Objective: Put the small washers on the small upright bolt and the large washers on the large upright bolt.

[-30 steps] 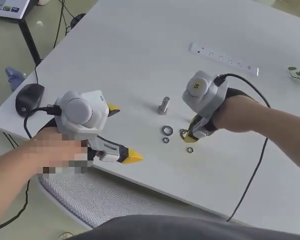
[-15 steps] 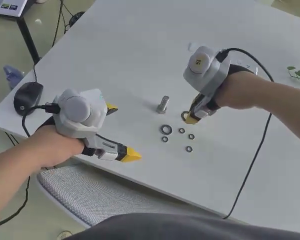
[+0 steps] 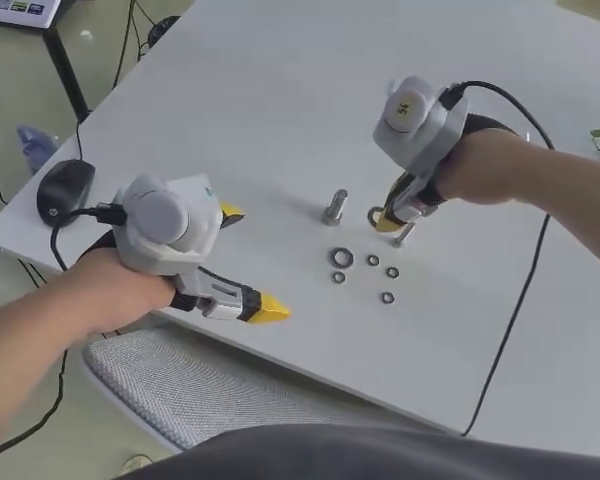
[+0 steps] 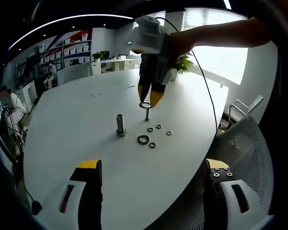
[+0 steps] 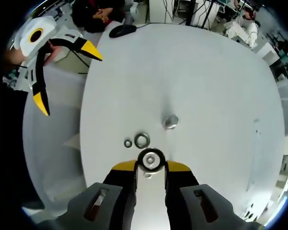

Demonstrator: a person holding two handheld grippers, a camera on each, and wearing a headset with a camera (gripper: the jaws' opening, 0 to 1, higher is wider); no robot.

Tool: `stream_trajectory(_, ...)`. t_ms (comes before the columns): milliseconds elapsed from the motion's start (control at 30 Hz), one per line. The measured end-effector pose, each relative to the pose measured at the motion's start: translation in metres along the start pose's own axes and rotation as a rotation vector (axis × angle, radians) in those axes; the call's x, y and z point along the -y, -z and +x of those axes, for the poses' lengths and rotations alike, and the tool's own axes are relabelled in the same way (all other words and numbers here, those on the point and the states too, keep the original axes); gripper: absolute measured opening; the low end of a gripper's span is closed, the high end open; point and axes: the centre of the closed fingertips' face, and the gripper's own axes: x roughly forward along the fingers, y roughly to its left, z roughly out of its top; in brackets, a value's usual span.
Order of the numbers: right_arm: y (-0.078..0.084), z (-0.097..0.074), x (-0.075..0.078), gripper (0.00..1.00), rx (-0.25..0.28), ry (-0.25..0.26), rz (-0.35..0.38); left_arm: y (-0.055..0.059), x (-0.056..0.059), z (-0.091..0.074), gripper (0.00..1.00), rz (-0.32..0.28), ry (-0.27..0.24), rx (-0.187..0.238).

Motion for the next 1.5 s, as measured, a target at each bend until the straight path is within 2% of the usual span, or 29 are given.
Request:
stream_trajectory(267, -0.013, 0.008, 0.010, 0.21, 0.016, 0.004, 0.005, -0.004, -0.006, 0.001, 0.86, 0.008, 0.003, -0.003)
stream_trajectory(600, -0.028, 0.014, 0.021, 0.21, 0.027, 0.023, -0.001, -0.012, -0.008, -0.001, 0.86, 0.018, 0.008, 0.008)
stream_trajectory(900, -0.046, 0.022, 0.032, 0.21, 0.040, 0.044, -0.014, -0.013, -0.009, 0.002, 0.87, 0.019, 0.013, 0.010)
stream_trajectory(1233, -0.051, 0.034, 0.035, 0.21, 0.026, 0.049, -0.032, -0.011, -0.009, 0.001, 0.89, 0.016, 0.017, 0.007)
stream_trajectory(1500, -0.048, 0.041, 0.037, 0.21, 0.013, 0.041, -0.023, -0.012, -0.012, 0.000, 0.93, 0.001, 0.015, 0.015)
